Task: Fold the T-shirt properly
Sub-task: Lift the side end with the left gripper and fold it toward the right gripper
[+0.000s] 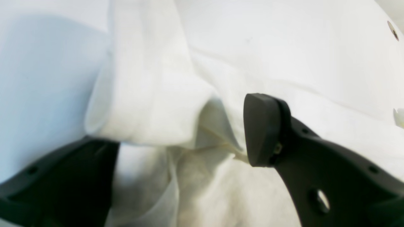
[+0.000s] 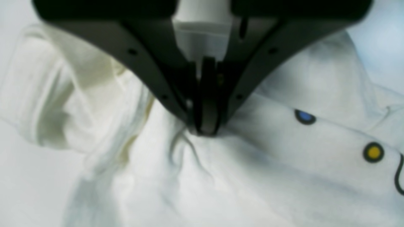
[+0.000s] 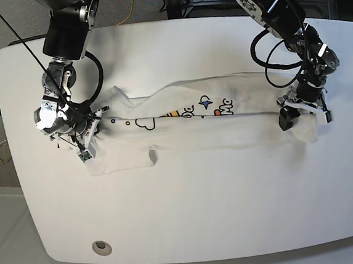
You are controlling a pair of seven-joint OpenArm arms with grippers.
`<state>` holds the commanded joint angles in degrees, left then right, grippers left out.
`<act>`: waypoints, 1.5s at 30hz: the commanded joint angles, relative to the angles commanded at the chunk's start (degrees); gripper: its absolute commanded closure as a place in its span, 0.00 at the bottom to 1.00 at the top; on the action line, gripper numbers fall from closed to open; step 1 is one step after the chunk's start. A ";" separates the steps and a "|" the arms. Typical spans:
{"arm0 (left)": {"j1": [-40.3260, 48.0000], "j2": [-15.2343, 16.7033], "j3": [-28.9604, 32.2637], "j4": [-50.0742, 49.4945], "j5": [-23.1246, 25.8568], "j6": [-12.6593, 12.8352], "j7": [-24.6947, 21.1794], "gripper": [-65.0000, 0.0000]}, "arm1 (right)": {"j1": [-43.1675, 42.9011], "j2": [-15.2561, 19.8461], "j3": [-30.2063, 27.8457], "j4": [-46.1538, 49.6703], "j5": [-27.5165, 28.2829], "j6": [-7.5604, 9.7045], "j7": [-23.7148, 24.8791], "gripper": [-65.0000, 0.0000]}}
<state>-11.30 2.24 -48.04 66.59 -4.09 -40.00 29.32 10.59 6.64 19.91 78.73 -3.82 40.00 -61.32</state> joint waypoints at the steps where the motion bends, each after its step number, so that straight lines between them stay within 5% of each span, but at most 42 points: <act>1: 0.00 0.00 0.00 0.00 0.00 0.00 0.00 0.39 | 0.00 0.00 0.00 0.00 0.00 0.00 0.00 0.97; 5: 0.00 -0.18 0.00 0.00 0.00 0.00 0.00 0.54 | 0.00 0.00 0.00 0.00 0.00 0.00 0.00 0.97; 9: 0.00 -0.26 0.09 0.00 0.35 0.00 0.09 1.00 | 0.00 -0.09 0.00 0.00 0.00 0.00 0.00 0.97; 13: 0.00 -0.26 0.09 0.00 0.35 0.00 0.09 0.91 | 0.00 -0.09 0.00 0.00 0.00 0.00 0.00 0.97; 26: -0.18 -0.97 1.76 0.79 0.35 0.00 0.26 0.96 | 0.00 -0.09 0.00 0.00 0.00 0.00 0.00 0.97; 45: 5.10 1.41 19.16 19.43 0.00 0.00 -0.09 0.96 | 0.00 -0.09 0.00 0.00 0.00 0.00 0.00 0.97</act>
<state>-6.20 3.65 -28.88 86.02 -4.09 -40.00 29.23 10.59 6.55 19.91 78.73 -3.82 40.00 -61.32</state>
